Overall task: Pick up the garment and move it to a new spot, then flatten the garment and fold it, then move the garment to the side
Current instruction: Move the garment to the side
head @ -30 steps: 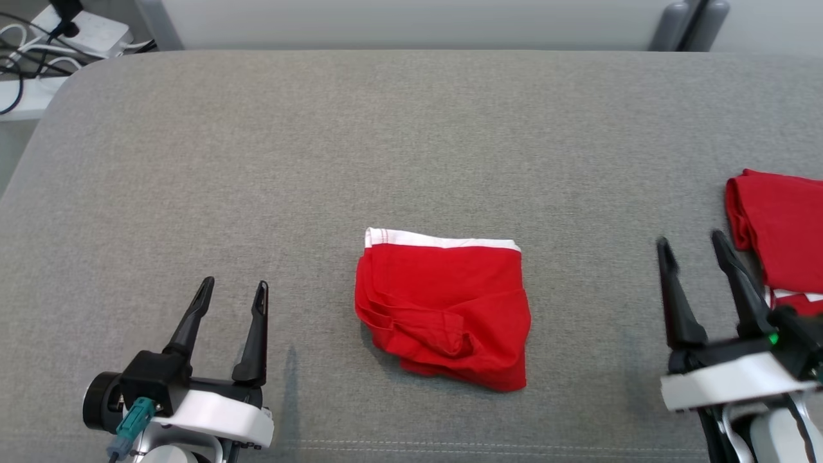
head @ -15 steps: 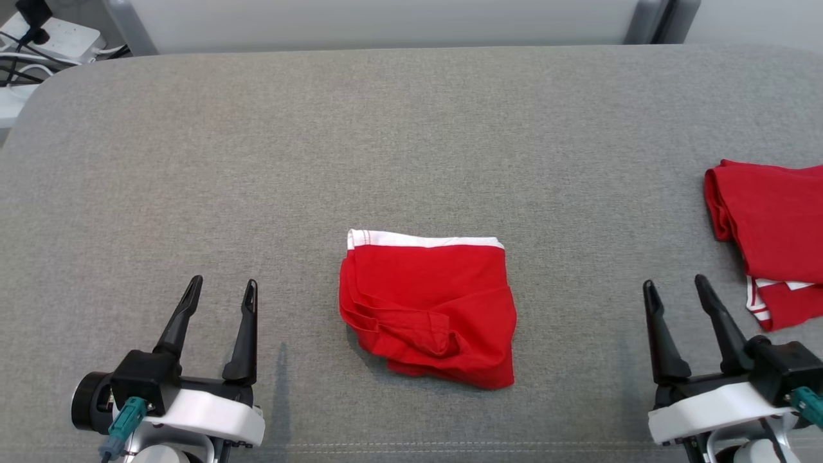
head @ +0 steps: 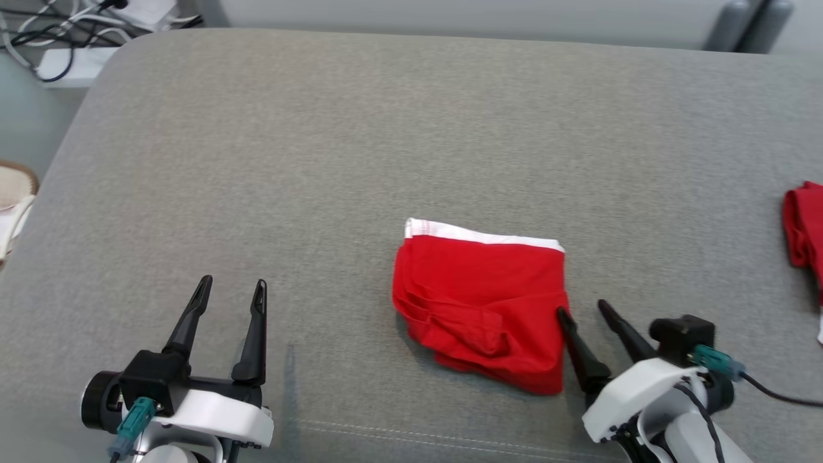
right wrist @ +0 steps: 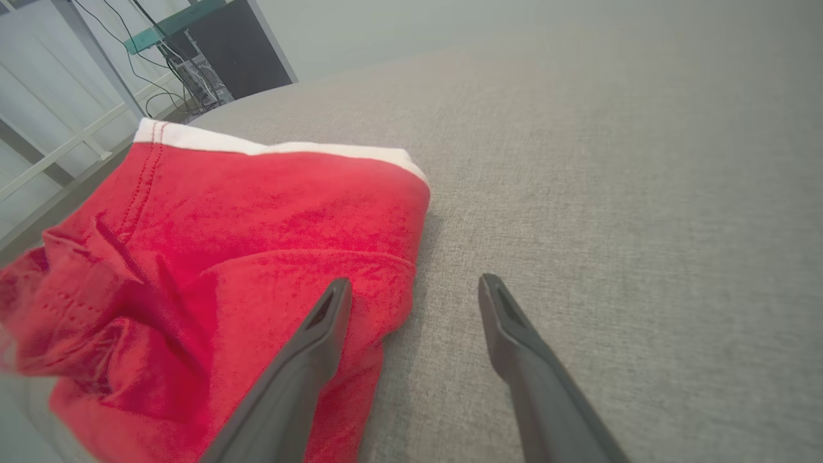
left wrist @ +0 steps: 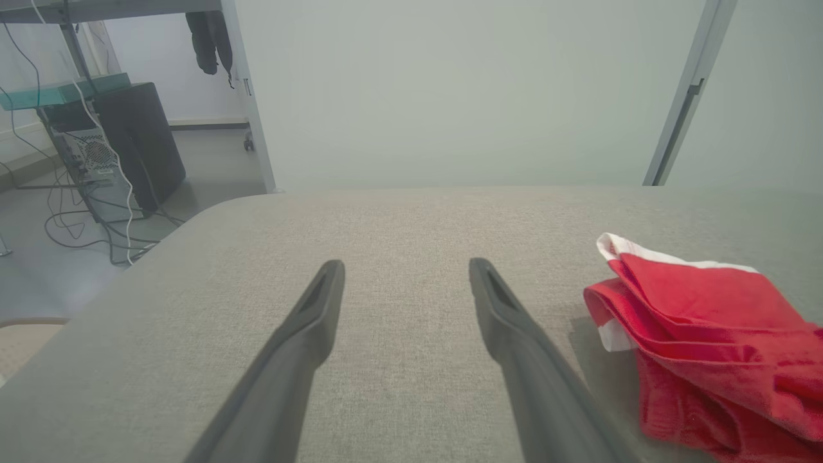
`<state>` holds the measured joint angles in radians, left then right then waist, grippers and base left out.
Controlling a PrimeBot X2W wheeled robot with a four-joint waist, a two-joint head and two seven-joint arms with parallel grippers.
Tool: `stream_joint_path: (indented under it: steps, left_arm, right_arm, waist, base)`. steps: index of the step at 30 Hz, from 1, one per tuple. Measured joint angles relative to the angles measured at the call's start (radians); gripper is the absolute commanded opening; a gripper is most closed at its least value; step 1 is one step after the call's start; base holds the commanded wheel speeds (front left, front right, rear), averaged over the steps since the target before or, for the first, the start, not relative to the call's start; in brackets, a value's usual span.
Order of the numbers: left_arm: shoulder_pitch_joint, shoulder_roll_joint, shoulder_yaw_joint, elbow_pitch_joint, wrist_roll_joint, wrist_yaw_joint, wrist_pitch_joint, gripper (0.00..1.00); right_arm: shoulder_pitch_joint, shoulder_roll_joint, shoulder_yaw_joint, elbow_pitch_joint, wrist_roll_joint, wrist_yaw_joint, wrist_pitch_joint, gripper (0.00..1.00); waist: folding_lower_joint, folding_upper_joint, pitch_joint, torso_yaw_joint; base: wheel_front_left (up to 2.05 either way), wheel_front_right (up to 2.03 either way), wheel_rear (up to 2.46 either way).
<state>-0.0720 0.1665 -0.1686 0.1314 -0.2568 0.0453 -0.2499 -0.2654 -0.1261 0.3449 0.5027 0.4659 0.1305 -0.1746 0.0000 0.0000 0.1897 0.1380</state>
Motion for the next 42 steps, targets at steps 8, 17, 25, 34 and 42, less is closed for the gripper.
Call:
stream_joint_path:
  steps: [8, 17, 25, 34, 42]
  left_arm:
    - [0.0, -0.019, -0.006, 0.004, -0.002, 0.0, 0.0, 1.0]
    - [0.0, -0.018, 0.0, 0.003, -0.009, 0.009, -0.001, 1.0]
    - [0.0, 0.004, -0.001, -0.006, -0.009, 0.007, -0.001, 1.0]
    - [-0.026, 0.014, -0.011, -0.024, -0.009, 0.007, 0.003, 1.0]
    - [-0.031, 0.014, -0.018, -0.022, -0.009, 0.007, 0.003, 1.0]
  right_arm:
    - [-0.106, -0.006, 0.134, 0.136, 0.182, 0.0, 0.071, 0.63]
    - [-0.157, -0.044, 0.243, 0.156, 0.226, 0.0, -0.008, 0.0]
    - [-0.13, -0.099, 0.101, 0.043, -0.018, 0.0, -0.067, 0.0]
    - [0.039, -0.089, -0.071, -0.192, -0.236, 0.0, -0.074, 0.0]
    - [0.03, -0.097, -0.098, -0.218, -0.251, 0.0, -0.074, 0.0]
  waist:
    - [0.0, 0.0, 0.015, 0.079]
    - [0.0, 0.0, 0.02, 0.057]
    - [0.0, 0.0, 0.024, -0.044]
    - [0.0, 0.0, 0.04, -0.175]
    - [0.0, 0.0, 0.048, -0.21]
  base:
    - [0.0, 0.0, 0.0]
    - [0.0, 0.0, 0.0]
    - [0.0, 0.0, 0.0]
    - [0.0, 0.0, 0.0]
    - [0.0, 0.0, 0.0]
